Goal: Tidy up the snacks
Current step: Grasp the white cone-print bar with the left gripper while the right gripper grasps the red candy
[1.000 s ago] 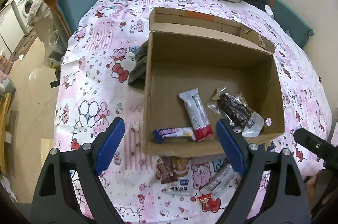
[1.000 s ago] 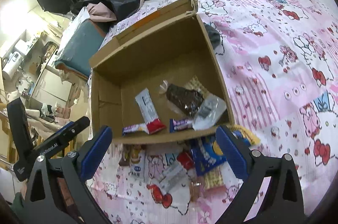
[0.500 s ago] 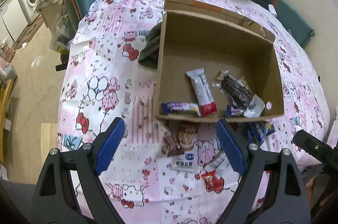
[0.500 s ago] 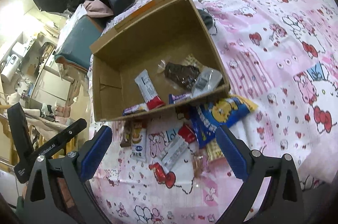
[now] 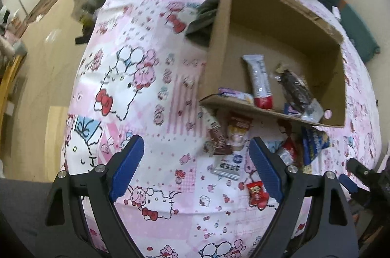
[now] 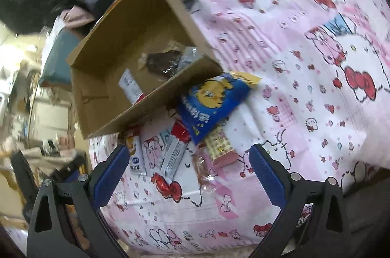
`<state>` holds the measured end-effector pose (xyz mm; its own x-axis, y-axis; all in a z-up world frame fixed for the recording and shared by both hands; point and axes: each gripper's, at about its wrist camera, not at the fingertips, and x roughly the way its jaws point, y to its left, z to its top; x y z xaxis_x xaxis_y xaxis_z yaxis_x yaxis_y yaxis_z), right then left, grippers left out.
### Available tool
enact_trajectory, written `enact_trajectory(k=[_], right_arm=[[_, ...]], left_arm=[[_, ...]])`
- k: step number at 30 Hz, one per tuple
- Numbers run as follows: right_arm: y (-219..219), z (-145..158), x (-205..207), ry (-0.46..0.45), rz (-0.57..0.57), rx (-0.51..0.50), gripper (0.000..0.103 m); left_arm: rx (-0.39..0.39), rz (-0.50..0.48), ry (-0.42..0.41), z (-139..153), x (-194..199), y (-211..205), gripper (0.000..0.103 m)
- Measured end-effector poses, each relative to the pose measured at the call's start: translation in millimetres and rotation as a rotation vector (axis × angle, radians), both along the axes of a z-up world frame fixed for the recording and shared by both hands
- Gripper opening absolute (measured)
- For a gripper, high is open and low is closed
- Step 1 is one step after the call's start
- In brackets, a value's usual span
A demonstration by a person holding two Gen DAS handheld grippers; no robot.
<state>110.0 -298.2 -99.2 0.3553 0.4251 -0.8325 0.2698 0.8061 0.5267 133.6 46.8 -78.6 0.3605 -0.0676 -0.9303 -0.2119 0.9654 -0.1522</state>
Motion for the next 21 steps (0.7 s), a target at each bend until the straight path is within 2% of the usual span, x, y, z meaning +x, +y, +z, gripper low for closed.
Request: enact_trajectory(k=[5, 7, 10, 11, 13, 14, 15, 16, 17, 21], right_arm=[[1, -4, 4, 0.011, -0.013, 0.007, 0.101], [3, -5, 6, 0.012, -0.008, 0.001, 0.101], [4, -7, 8, 0.018, -0.002, 0.003, 0.101], [4, -7, 9, 0.019, -0.002, 0.004, 0.101], [3, -8, 9, 0.019, -0.004, -0.001, 0.101], [2, -8, 9, 0.020, -0.006, -0.004, 0.101], [1, -9, 10, 0.022, -0.009, -0.005, 0.101], [0, -10, 9, 0.024, -0.014, -0.002, 0.101], [-1, -10, 9, 0.025, -0.017, 0.000, 0.101], [-1, -10, 9, 0.032, -0.009, 0.011, 0.101]], left_arm=[[-0.010, -0.017, 0.060, -23, 8, -9, 0.085], [-0.013, -0.039, 0.065, -30, 15, -18, 0.082], [-0.042, -0.083, 0.097, -46, 32, -29, 0.070], [-0.045, -0.092, 0.114, -54, 39, -31, 0.062], [-0.034, -0.076, 0.138, -67, 49, -31, 0.056], [-0.025, -0.061, 0.144, -75, 54, -30, 0.050], [-0.028, -0.056, 0.153, -80, 57, -29, 0.024], [-0.039, -0.063, 0.181, -87, 58, -29, 0.012], [-0.045, -0.056, 0.210, -90, 56, -25, 0.011], [-0.049, -0.046, 0.175, -54, 30, -14, 0.011]])
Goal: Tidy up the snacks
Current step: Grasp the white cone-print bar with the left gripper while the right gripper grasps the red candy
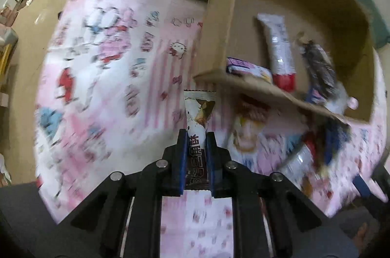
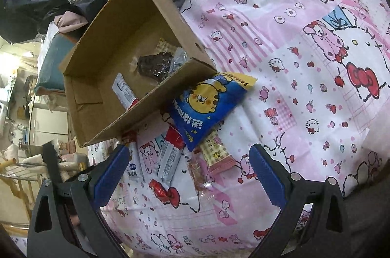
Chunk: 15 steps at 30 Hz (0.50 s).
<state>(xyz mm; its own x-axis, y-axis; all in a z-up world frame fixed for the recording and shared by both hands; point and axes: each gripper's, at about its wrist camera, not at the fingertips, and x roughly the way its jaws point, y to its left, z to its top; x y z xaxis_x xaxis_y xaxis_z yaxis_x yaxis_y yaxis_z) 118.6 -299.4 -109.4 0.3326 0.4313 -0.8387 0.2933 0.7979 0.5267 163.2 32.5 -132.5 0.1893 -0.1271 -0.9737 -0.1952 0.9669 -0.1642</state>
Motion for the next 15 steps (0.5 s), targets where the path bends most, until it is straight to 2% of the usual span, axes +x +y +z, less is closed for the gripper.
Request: enact_trajectory(k=[3, 6, 8, 10, 12, 13, 15], right_arm=[[9, -2, 1, 0.018, 0.035, 0.025, 0.101], [33, -3, 4, 0.024, 0.154, 0.033, 0.098], [59, -7, 3, 0.042, 0.272, 0.006, 0.089], [94, -15, 1, 0.060, 0.422, -0.096, 0.067], [118, -25, -1, 0.080, 0.520, -0.152, 0.061], [131, -30, -3, 0.089, 0.566, -0.172, 0.055], [149, -40, -5, 0.099, 0.621, -0.209, 0.052]], left_arm=[[-0.007, -0.043, -0.037, 27, -19, -2, 0.011], [0.013, -0.046, -0.026, 34, -32, 0, 0.012], [0.001, -0.032, -0.016, 37, -39, 2, 0.012], [0.030, -0.032, -0.023, 39, -43, 6, 0.012], [0.045, -0.026, -0.030, 41, -46, 6, 0.012], [0.045, -0.022, -0.030, 40, -46, 7, 0.012], [0.053, -0.018, -0.031, 37, -45, 10, 0.012]])
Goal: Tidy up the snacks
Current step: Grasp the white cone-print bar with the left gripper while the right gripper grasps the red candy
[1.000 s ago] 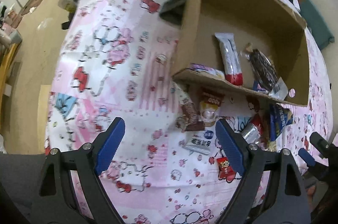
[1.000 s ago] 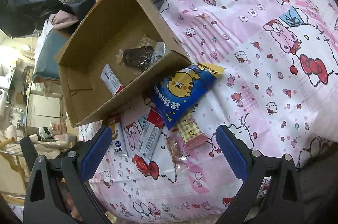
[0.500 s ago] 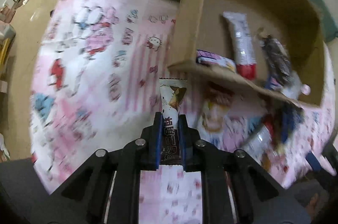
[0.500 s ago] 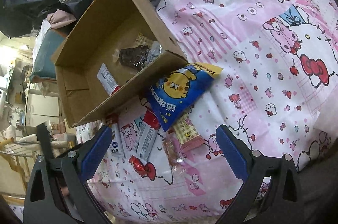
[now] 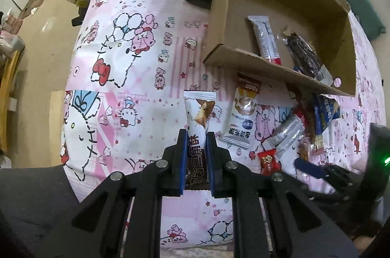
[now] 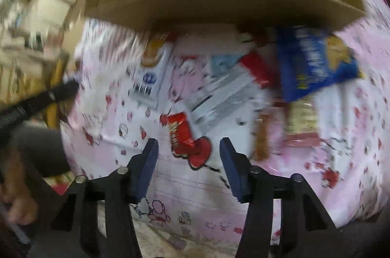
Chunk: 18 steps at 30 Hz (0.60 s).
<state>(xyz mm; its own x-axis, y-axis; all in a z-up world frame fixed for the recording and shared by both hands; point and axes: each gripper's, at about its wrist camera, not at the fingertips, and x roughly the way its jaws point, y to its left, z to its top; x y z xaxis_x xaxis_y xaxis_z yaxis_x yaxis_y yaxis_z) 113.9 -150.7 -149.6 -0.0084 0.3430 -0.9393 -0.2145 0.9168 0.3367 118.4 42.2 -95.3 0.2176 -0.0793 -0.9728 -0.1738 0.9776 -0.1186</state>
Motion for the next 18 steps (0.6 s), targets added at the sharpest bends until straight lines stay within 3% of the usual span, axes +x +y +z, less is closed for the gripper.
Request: enact_trajectory(k=[5, 6, 8, 9, 18], right_arm=[[35, -18, -1, -0.013, 0.093, -0.075, 0.039], [39, -20, -1, -0.028, 0.107, -0.102, 0.027], [42, -18, -2, -0.052, 0.125, -0.114, 0.027], [41, -16, -2, -0.048, 0.122, -0.092, 0.012], [18, 5, -11, -0.036, 0.062, 0.020, 0.012]], left_arm=[[0.014, 0.006, 0.001, -3, 0, 1, 0.012], [0.018, 0.003, 0.000, -3, 0, 0, 0.012], [0.023, -0.006, 0.005, -6, 1, -3, 0.012], [0.024, -0.008, 0.006, -6, 1, -5, 0.012], [0.042, -0.024, -0.002, -8, 4, -14, 0.012]])
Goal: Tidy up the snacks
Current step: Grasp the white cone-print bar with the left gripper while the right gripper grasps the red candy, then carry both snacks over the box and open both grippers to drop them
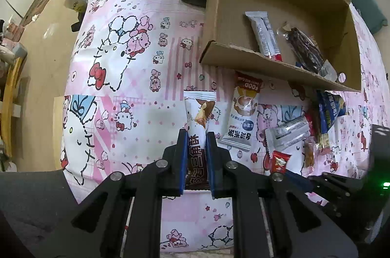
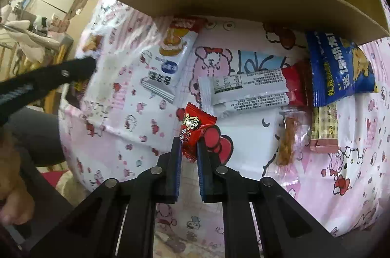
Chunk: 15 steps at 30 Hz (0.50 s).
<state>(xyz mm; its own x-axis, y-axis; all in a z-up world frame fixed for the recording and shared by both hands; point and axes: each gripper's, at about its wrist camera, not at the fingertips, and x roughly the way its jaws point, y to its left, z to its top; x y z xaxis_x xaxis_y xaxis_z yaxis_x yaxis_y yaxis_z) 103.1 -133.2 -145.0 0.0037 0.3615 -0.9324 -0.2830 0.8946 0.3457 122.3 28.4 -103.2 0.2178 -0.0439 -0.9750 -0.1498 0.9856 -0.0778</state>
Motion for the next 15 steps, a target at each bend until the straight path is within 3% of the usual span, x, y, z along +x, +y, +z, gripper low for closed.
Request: enact_trajectory(k=[7, 15], right_arm=[[-27, 42, 4, -0.073, -0.107, 0.181, 0.012], [-74, 108, 27, -0.234, -0.263, 0.370, 0.012]], left_arm=[[0.007, 0.041, -0.030, 8, -4, 12, 0.012], [0.014, 0.036, -0.195, 64, 13, 12, 0.012]])
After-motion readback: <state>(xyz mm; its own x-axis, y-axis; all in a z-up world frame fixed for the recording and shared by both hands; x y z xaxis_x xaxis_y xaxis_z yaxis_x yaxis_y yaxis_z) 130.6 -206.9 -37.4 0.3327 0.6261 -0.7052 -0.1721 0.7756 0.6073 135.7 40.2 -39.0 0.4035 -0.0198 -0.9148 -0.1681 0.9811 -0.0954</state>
